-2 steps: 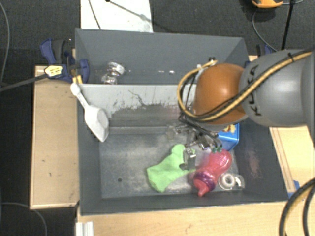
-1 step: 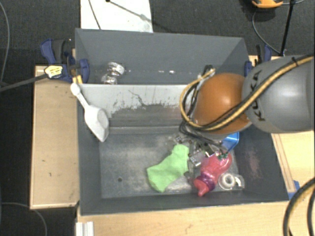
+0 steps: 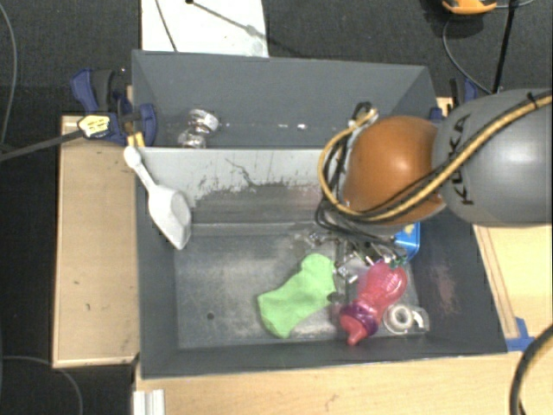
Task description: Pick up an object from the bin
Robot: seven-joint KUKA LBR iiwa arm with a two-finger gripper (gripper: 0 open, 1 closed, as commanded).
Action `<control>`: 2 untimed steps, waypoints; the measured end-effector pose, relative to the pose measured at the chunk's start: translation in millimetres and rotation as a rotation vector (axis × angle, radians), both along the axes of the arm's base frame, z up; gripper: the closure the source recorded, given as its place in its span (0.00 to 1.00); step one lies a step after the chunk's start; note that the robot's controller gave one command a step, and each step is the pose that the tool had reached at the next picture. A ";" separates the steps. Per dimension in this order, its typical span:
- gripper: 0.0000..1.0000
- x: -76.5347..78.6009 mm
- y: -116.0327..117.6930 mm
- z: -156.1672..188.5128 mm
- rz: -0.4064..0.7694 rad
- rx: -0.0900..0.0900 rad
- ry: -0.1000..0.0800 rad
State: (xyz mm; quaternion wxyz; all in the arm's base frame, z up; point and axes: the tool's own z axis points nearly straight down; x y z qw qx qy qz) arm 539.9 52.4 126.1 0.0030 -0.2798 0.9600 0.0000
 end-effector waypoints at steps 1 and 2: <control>0.00 -1.7 -4.4 -47.0 0.072 0.000 0.002; 1.00 1.8 -9.5 -55.3 0.317 -0.001 0.001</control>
Offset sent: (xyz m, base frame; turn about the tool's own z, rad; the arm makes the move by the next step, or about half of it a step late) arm 0.0009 -0.0099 -0.0561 -0.3202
